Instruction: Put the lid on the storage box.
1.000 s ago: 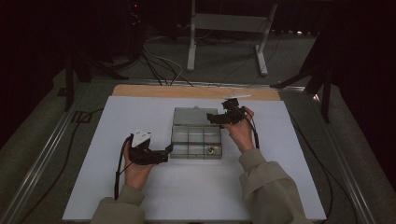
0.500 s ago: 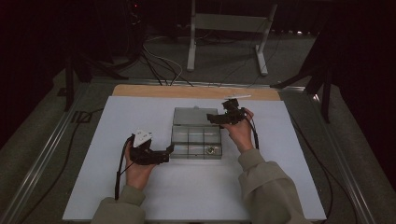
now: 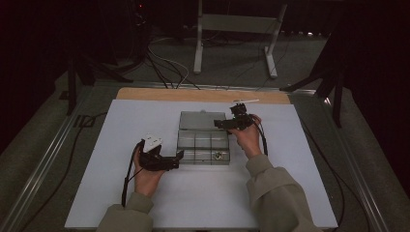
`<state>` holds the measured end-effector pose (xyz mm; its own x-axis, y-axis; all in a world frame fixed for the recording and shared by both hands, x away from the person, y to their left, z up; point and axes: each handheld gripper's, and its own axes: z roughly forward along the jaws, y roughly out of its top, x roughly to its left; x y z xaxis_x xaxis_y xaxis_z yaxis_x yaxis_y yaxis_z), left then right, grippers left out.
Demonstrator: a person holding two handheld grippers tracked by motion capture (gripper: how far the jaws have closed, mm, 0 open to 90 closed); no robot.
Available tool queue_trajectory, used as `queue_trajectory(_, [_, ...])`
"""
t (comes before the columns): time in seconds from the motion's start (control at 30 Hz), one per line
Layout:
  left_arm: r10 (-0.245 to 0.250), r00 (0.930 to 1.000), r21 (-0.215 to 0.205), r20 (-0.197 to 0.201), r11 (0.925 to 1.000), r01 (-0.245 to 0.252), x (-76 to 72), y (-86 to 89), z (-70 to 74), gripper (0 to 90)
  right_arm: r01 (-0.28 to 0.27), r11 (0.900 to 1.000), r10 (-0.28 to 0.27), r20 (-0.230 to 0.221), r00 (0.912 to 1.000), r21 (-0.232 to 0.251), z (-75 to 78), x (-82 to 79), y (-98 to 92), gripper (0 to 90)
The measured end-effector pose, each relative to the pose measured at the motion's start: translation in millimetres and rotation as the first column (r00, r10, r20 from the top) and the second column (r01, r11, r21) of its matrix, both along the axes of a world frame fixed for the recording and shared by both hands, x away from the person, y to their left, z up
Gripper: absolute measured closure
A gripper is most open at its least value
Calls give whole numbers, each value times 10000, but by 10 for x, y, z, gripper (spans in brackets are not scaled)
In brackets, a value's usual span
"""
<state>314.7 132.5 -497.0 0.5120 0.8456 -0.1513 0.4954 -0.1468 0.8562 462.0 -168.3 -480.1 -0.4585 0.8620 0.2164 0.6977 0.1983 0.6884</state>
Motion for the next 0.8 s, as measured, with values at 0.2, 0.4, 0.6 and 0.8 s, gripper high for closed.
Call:
queue_trajectory(0.2, [-27,9998,-29,-198,10000,26,19,-35,-22,67,29,10000,-31,-345,9994,-60,-82,32,14,46])
queue_trajectory(0.4, [161,9989,312,-439,9994,-147,37,-99,-71,155,155,9996,-167,-512,9985,-243,-136,49,47,99])
queue_trajectory(0.6, [303,9966,590,-773,9979,-258,54,-132,-126,466,253,9995,-265,-628,9977,-186,-166,65,41,226])
queue_trajectory(0.8, [209,9943,673,-1043,9976,-139,67,-153,-161,586,379,9992,-368,-899,9953,102,-197,87,22,252])
